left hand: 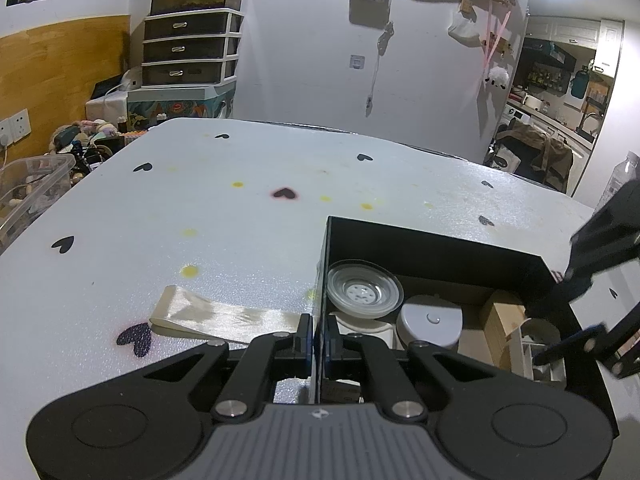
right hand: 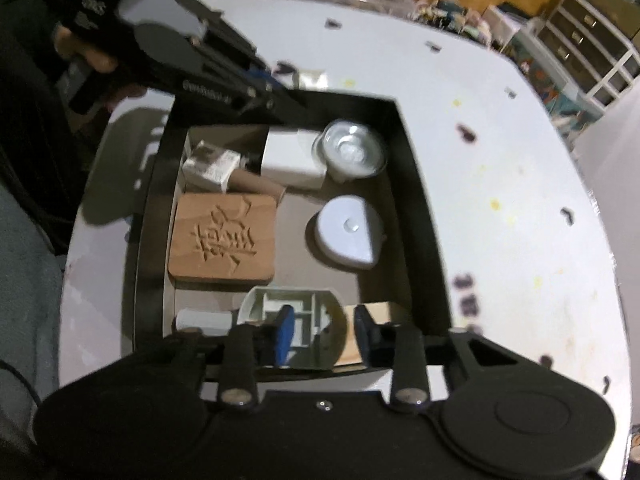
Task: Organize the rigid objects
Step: 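Lower the grey tray into the box and open the right gripper, then lift the right gripper out of the box and move toward the pink scissors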
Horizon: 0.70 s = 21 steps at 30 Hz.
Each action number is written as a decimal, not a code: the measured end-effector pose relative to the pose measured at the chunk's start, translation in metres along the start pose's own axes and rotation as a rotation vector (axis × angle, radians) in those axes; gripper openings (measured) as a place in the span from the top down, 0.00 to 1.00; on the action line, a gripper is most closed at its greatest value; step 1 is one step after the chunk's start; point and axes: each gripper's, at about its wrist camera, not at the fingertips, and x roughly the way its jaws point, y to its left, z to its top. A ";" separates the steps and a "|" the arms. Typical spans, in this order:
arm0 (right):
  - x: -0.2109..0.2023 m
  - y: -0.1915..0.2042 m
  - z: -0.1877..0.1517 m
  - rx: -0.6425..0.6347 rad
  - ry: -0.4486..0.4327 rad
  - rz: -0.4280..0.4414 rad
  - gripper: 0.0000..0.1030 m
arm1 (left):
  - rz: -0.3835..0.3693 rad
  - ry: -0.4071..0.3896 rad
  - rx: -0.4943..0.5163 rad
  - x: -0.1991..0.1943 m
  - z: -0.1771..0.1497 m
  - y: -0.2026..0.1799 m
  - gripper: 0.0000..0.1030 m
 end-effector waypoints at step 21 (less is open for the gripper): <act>-0.041 0.000 -0.018 0.178 -0.193 -0.039 0.21 | 0.001 0.001 -0.001 0.000 0.000 0.001 0.95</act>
